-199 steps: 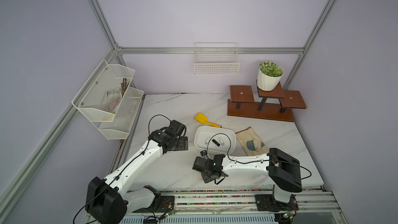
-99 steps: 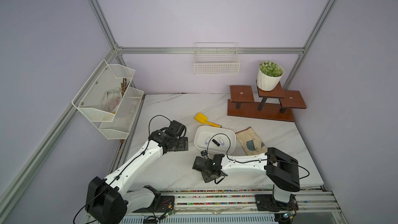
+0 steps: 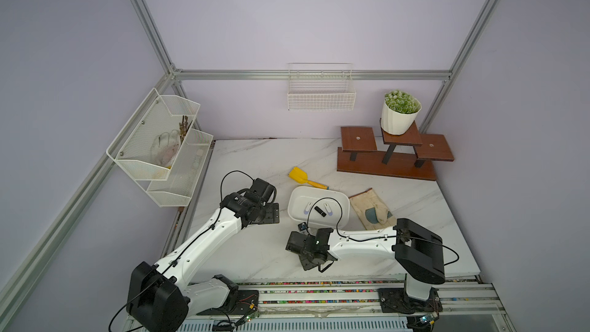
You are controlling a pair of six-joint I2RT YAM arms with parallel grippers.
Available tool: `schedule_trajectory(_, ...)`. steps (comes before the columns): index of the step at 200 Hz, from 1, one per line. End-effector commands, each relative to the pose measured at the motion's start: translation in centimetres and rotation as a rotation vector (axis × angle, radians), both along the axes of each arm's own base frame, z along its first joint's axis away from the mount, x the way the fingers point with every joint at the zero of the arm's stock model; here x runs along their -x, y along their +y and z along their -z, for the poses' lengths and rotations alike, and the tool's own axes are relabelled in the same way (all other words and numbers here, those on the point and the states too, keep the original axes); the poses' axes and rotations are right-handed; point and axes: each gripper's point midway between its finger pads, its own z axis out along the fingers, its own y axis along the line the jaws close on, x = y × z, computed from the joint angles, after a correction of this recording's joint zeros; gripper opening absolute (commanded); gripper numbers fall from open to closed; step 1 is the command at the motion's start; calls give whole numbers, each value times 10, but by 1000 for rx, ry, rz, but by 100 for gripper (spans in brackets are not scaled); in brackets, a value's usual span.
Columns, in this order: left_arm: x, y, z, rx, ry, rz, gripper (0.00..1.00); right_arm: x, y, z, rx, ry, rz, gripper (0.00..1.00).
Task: Put the usb flash drive into the storage box
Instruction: Pick up the USB flash from the center of the board, then place the USB flash in the storage box.
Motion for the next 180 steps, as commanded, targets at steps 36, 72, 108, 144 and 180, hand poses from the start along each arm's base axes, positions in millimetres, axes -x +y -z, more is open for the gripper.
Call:
schedule_trajectory(36,1,-4,10,14,24,26,94,-16,-12,-64,-51,-92,7,0)
schedule_trajectory(72,6,-6,19,31,51,26,94,-70,-35,-113,-89,-190,53,0)
schedule_trajectory(108,8,-12,26,60,72,25,93,-131,-60,-109,-16,-217,77,0)
schedule_trajectory(144,3,-17,26,77,69,24,93,-172,-72,-87,38,-204,93,0)
schedule_trajectory(180,0,-21,30,78,87,31,93,-198,-82,-67,98,-199,105,0)
